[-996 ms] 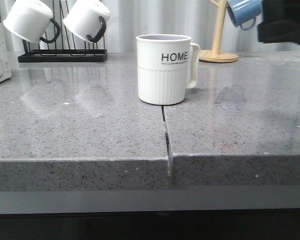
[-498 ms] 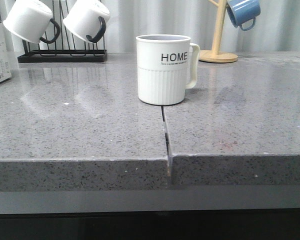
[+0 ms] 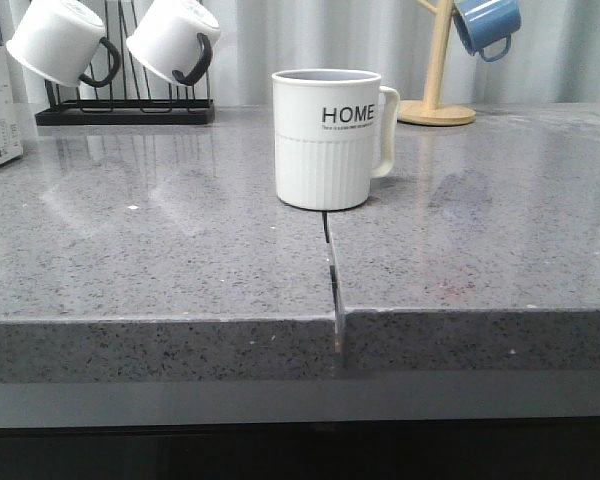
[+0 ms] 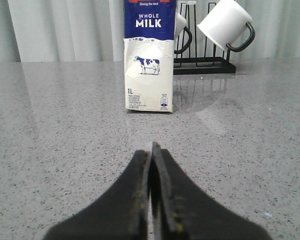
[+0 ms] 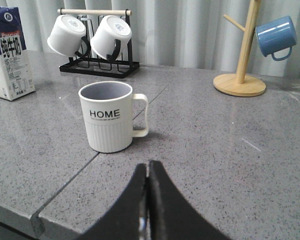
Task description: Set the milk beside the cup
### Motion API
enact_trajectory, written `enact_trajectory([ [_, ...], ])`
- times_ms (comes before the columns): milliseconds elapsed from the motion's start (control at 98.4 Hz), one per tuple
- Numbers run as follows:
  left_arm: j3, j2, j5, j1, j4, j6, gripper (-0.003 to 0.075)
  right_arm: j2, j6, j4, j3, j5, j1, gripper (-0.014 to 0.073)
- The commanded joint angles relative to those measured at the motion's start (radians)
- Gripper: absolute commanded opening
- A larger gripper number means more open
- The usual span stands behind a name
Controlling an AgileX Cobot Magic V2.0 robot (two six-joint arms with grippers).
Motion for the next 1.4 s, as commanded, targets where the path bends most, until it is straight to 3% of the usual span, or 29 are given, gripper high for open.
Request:
enact_trajectory([
  [0,0.04,-0.032,-0.085,0.001,-0.008,-0.001,-0.0021,0.0,-0.006,0.004,-0.025,-0.053,0.002,-0.0068],
  [925,-0.043,-0.019,-0.027,0.001,0.005,-0.001,-0.0021,0.0,-0.006,0.004,-0.025,-0.055,0.002,-0.0068],
  [1291,-0.269,0.116,0.248,0.001,-0.003,-0.001,-0.0021,0.0,-0.006,0.004,-0.025,-0.055,0.002,-0.0068],
  [1393,-0.321,0.185,0.273,0.001,-0.003,-0.001,-0.002,0.0,-0.006,0.004,-0.025,-0.055,0.002,-0.0068],
])
